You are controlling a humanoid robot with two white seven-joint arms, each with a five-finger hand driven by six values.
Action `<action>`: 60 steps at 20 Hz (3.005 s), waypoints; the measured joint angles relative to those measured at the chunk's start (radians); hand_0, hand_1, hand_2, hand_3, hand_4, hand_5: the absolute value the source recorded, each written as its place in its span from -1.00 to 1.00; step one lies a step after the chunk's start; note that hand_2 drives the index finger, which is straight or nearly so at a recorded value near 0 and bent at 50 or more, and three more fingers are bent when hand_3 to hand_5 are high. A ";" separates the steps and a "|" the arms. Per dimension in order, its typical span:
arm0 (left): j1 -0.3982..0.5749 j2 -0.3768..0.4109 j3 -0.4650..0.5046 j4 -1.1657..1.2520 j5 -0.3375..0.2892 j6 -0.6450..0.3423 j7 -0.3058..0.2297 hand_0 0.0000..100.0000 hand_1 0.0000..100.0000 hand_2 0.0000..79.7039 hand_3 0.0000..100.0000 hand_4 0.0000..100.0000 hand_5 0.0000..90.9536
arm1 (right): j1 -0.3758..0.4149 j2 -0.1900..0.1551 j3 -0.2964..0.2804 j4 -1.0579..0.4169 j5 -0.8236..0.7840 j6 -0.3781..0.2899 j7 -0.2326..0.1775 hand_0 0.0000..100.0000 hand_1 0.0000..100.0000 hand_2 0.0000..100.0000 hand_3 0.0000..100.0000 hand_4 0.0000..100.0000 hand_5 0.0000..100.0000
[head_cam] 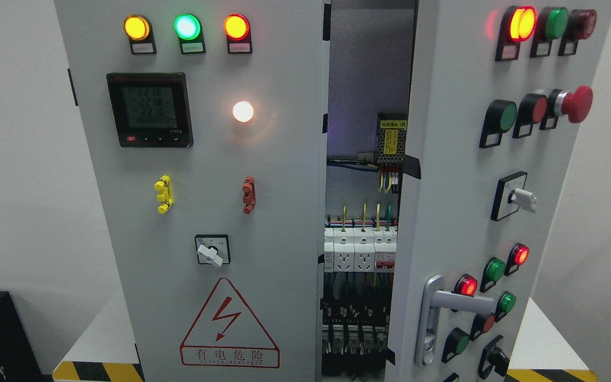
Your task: Open door with both hands
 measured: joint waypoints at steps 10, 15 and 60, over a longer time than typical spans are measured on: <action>0.000 0.000 0.000 0.000 0.000 0.000 0.000 -1.00 -1.00 -1.00 -1.00 -1.00 -1.00 | 0.000 0.000 0.000 0.000 0.000 0.000 0.000 -1.00 -1.00 -1.00 -1.00 -1.00 -1.00; 0.018 0.007 0.000 -0.009 0.004 0.005 -0.043 -1.00 -1.00 -1.00 -1.00 -1.00 -1.00 | 0.000 0.000 0.000 0.000 0.000 0.000 0.000 -1.00 -1.00 -1.00 -1.00 -1.00 -1.00; 0.000 1.351 0.409 -1.865 1.509 0.209 -0.780 -1.00 -1.00 -1.00 -1.00 -1.00 -1.00 | 0.000 0.000 0.000 0.001 0.000 0.000 0.000 -1.00 -1.00 -1.00 -1.00 -1.00 -1.00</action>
